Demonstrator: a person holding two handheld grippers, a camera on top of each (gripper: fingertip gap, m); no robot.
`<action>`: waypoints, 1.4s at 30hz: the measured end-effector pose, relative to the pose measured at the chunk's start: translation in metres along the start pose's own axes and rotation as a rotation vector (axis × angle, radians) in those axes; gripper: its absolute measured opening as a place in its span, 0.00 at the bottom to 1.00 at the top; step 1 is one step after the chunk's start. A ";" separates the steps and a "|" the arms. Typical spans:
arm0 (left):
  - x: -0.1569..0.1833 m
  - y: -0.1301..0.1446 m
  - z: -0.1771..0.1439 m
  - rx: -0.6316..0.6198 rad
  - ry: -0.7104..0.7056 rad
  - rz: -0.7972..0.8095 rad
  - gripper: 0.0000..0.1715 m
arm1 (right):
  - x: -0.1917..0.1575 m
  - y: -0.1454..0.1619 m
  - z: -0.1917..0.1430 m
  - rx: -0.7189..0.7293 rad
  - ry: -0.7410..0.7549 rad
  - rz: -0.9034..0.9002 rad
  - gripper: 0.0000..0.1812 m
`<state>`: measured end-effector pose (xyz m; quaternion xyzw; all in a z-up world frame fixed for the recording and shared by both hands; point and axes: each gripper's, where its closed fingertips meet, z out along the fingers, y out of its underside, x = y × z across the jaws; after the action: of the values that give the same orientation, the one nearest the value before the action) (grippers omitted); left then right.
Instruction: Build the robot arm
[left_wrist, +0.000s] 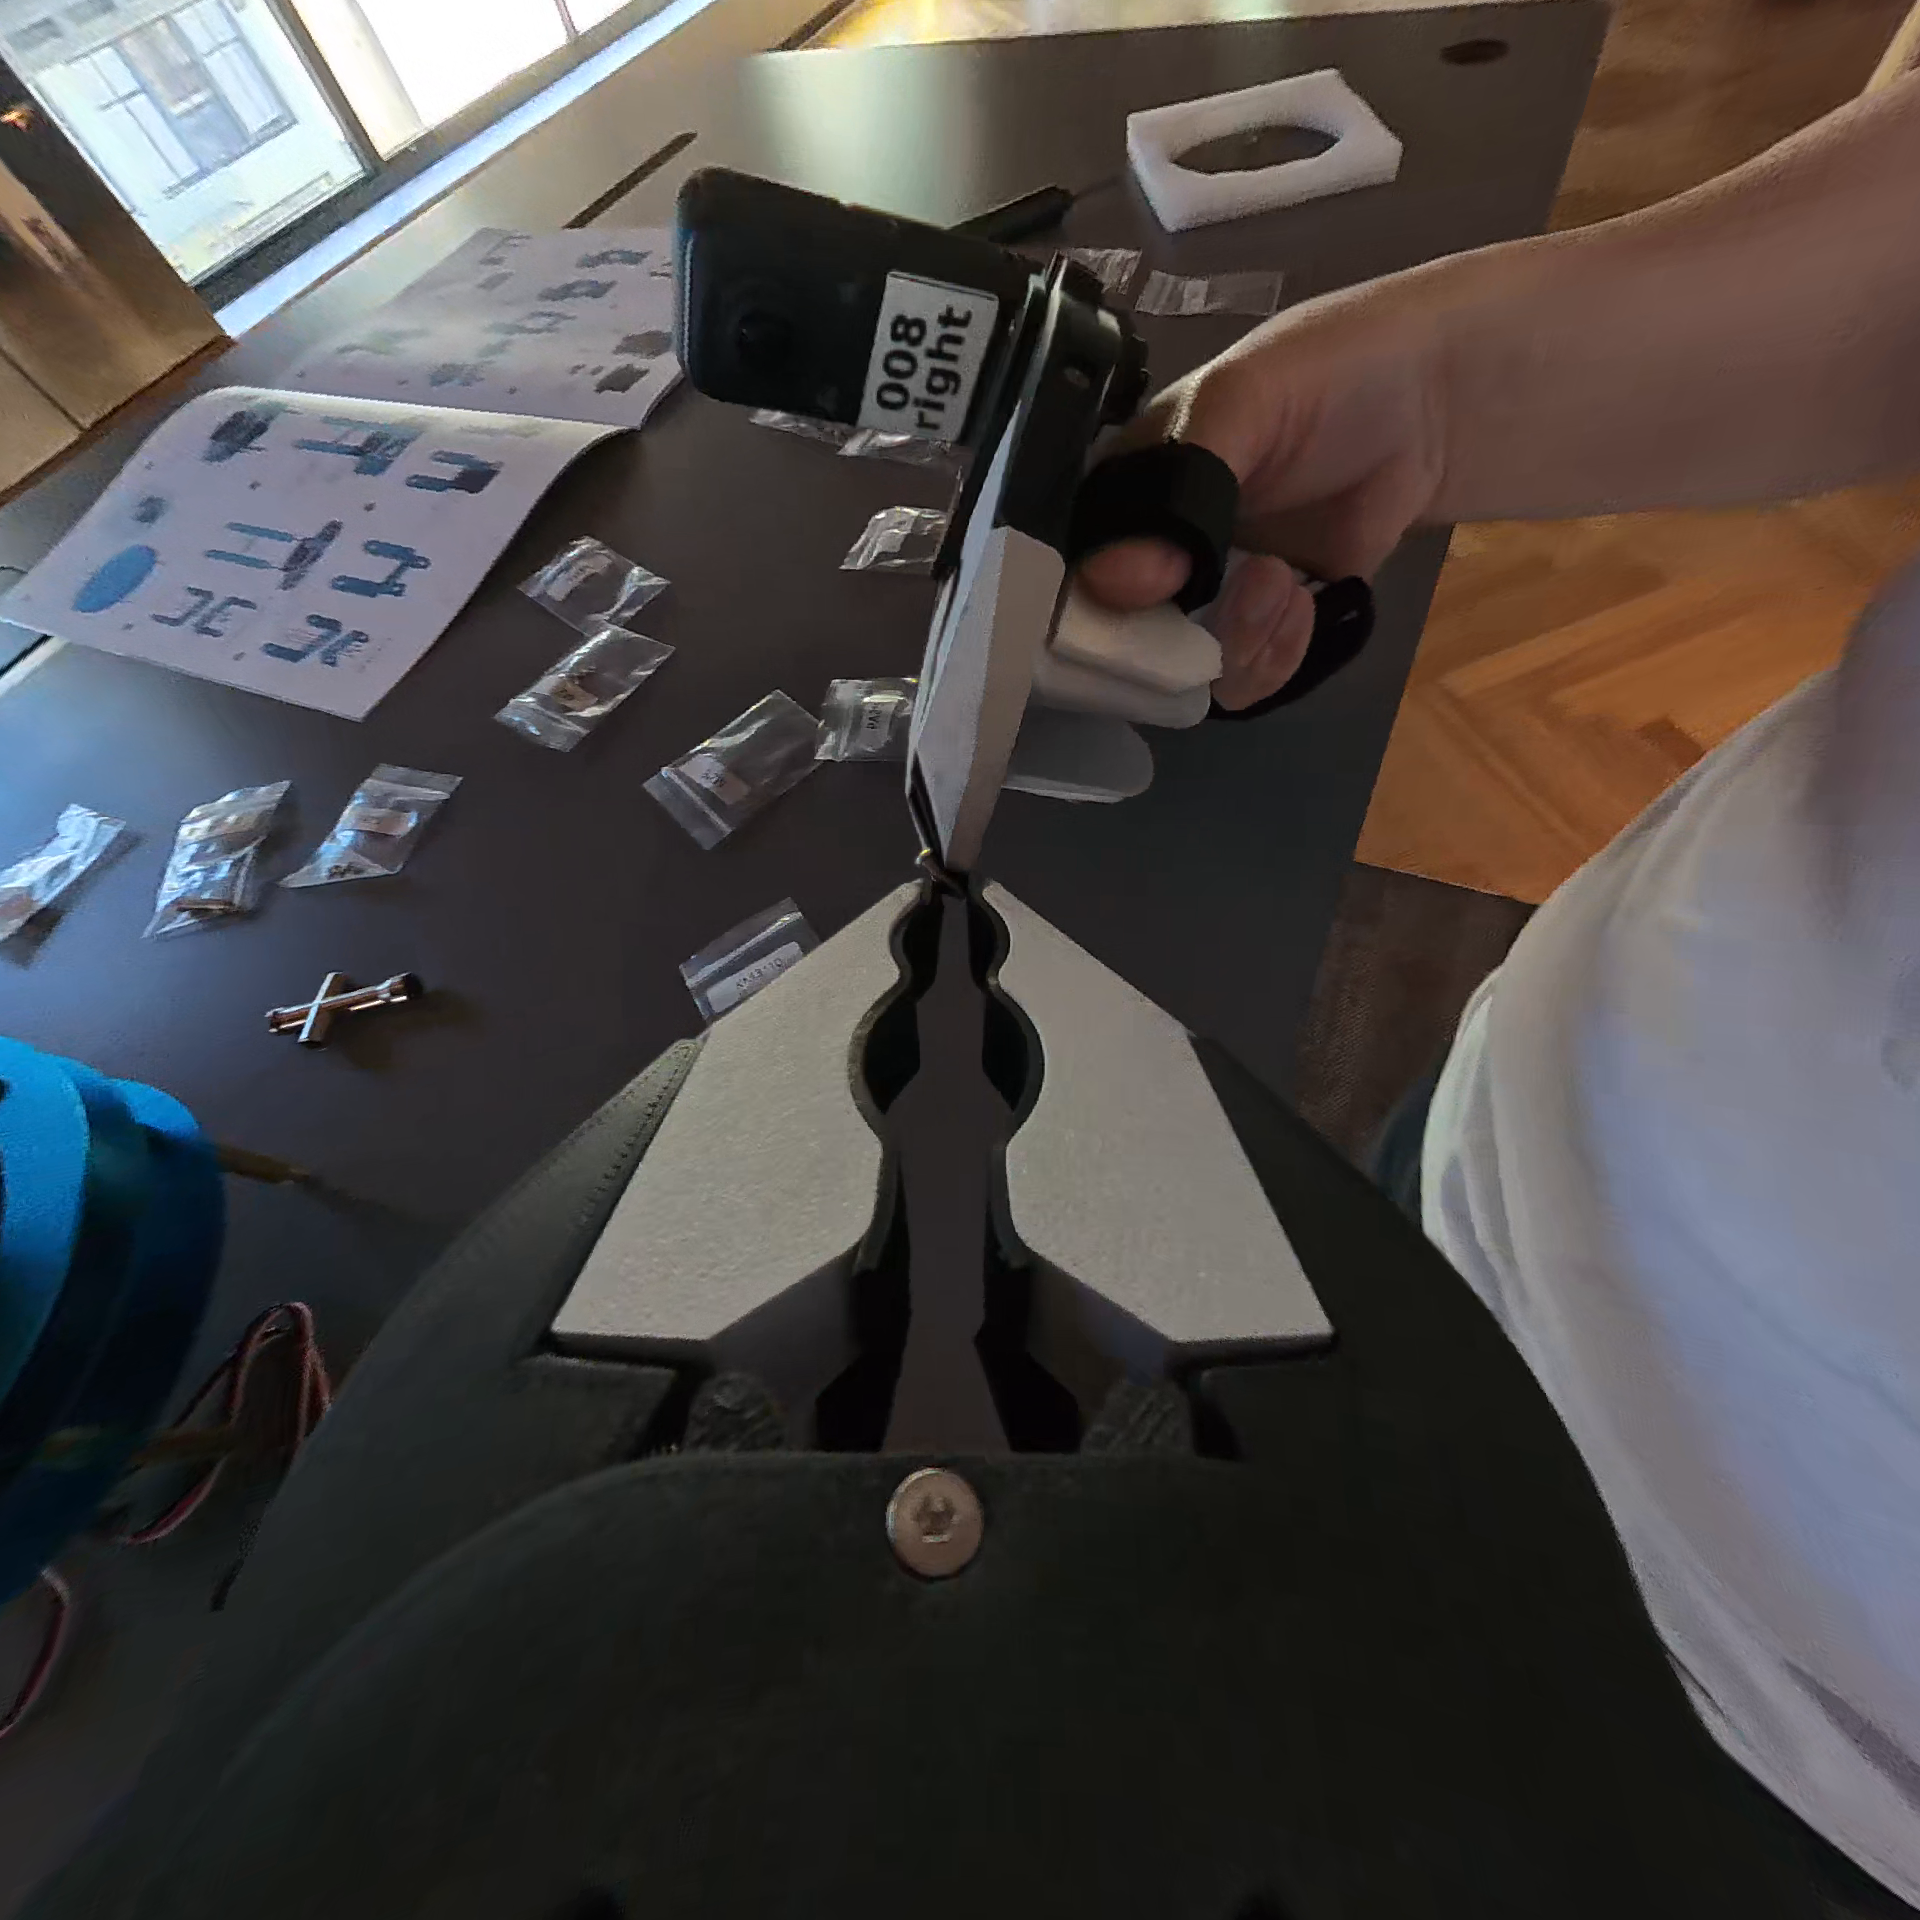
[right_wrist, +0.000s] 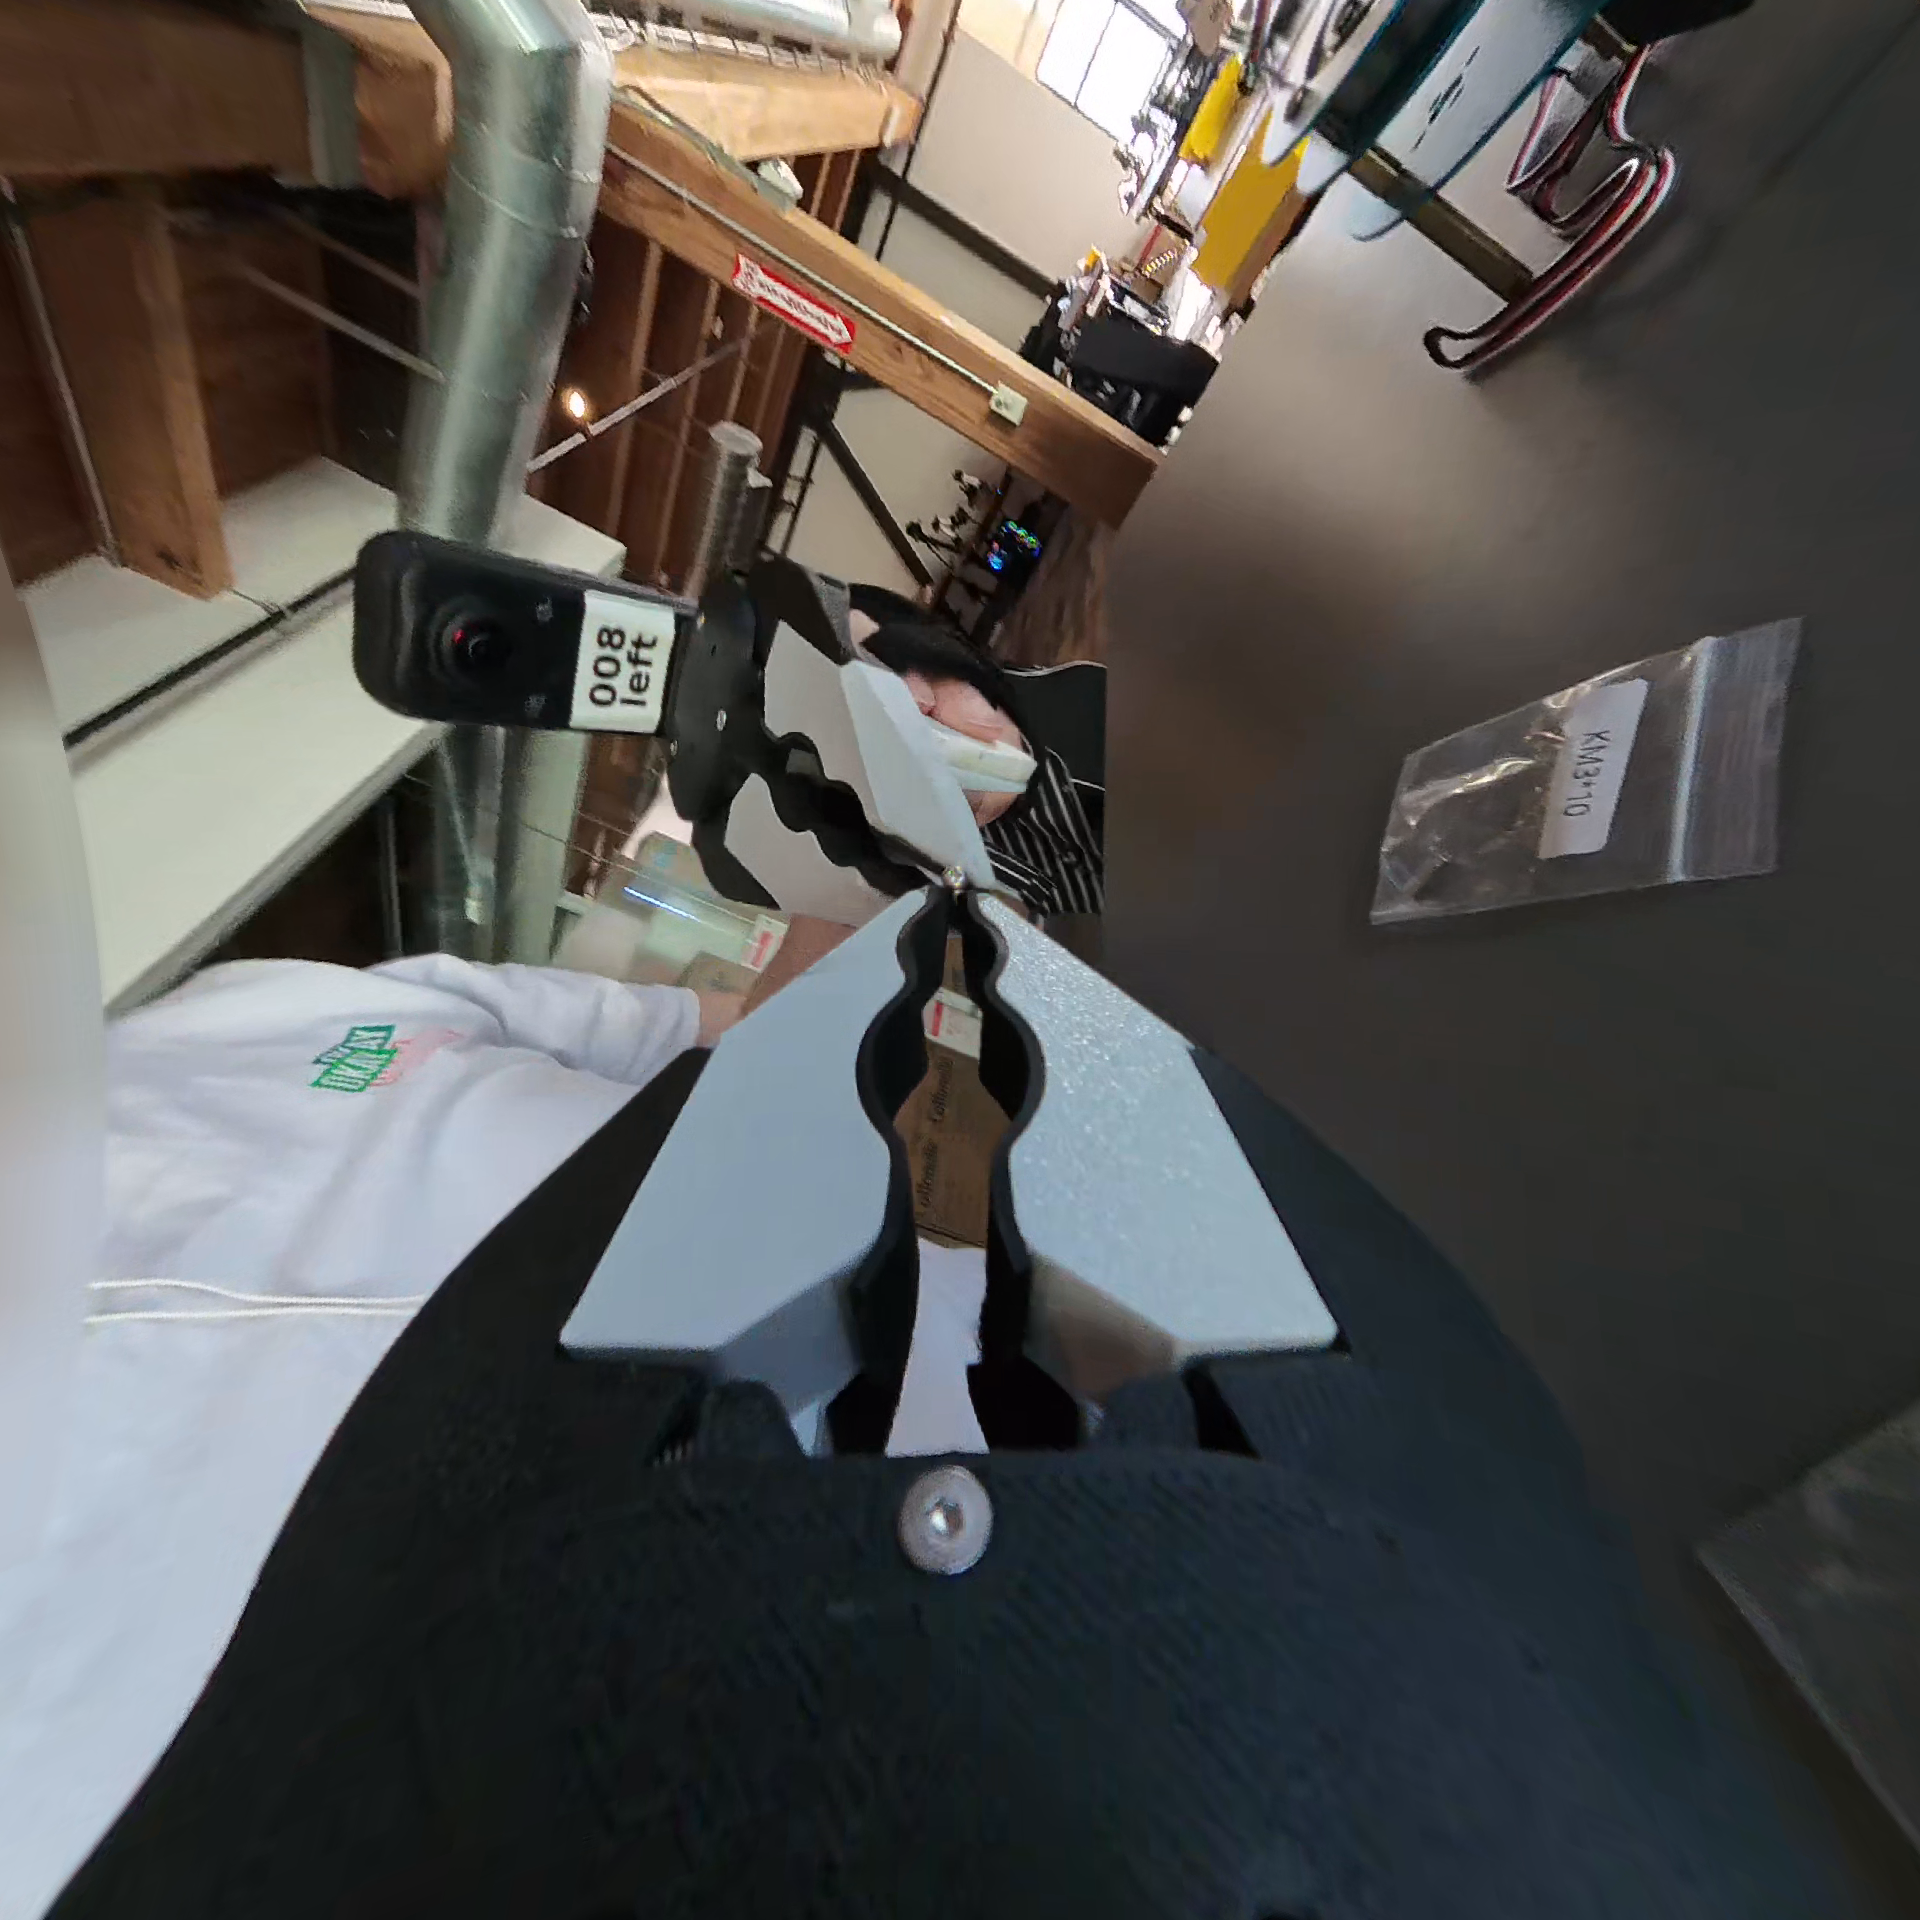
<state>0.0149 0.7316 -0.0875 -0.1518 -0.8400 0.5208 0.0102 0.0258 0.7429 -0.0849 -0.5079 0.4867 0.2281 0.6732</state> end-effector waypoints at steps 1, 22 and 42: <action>0.001 0.002 0.001 0.011 0.011 -0.004 0.02 | 0.002 0.002 0.000 -0.019 0.020 -0.023 0.00; 0.004 -0.017 -0.045 0.157 0.205 -0.149 0.00 | -0.051 -0.011 0.018 -0.267 0.152 -1.295 0.06; 0.018 -0.024 -0.044 0.098 0.210 -0.128 0.00 | -0.054 0.003 0.023 -0.366 0.065 -1.311 0.03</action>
<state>-0.0001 0.7650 -0.0487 -0.1507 -0.8158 0.5408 0.1388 0.0106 0.7746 -0.0382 -0.8102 0.0518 -0.1636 0.5605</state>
